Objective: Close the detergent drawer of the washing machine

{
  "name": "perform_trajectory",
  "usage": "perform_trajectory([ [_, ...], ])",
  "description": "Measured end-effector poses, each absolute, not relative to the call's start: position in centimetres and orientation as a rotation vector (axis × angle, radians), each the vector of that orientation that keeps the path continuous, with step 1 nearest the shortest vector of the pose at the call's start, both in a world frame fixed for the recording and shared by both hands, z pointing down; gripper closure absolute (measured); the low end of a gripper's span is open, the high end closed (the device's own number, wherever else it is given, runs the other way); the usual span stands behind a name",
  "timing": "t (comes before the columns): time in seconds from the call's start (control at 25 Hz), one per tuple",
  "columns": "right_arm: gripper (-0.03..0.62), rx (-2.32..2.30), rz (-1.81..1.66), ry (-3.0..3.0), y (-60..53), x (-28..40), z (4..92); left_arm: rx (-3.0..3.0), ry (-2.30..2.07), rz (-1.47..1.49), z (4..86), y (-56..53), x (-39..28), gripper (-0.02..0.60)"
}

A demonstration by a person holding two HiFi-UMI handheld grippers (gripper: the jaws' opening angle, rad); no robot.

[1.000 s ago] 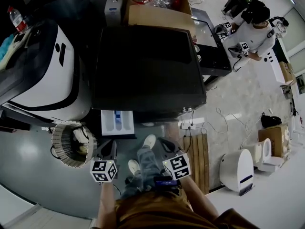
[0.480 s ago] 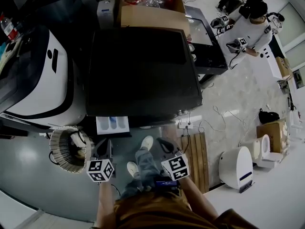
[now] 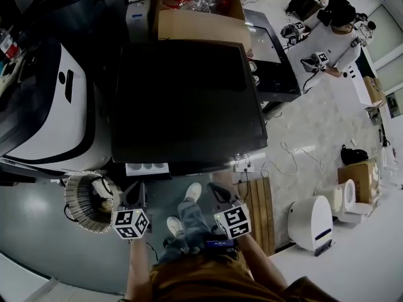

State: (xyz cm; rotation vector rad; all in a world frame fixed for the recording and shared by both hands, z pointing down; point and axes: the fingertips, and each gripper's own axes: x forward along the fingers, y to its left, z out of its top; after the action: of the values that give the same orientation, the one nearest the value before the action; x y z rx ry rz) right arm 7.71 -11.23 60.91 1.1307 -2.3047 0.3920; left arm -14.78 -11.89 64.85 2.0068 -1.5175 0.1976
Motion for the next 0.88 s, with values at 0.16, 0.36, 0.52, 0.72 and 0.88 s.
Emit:
perform_trajectory([
  [0.16,0.582,1.126,0.41,-2.301,-11.9,7.5,61.2,2.004,-1.53,0.19,64.9,-13.3,-14.9,0.558],
  [0.36,0.582,1.119,0.419,-2.298,-12.7,7.4,61.3,2.006,-1.538,0.184,64.8,-14.5,-15.0,0.558],
  [0.52,0.582,1.108,0.422,-2.306,-13.4,7.0,61.1,2.003,-1.542,0.184,64.8,-15.6,-15.2,0.558],
  [0.72,0.582,1.09,0.415,-2.319,-14.1,6.3,61.1,1.984,-1.536,0.141,65.0,-16.8,-15.3,0.557],
  [0.88,0.582,1.087,0.404,-2.332,-14.4,5.7,60.7,1.979,-1.531,0.124,65.0,-16.8,-15.5,0.557],
])
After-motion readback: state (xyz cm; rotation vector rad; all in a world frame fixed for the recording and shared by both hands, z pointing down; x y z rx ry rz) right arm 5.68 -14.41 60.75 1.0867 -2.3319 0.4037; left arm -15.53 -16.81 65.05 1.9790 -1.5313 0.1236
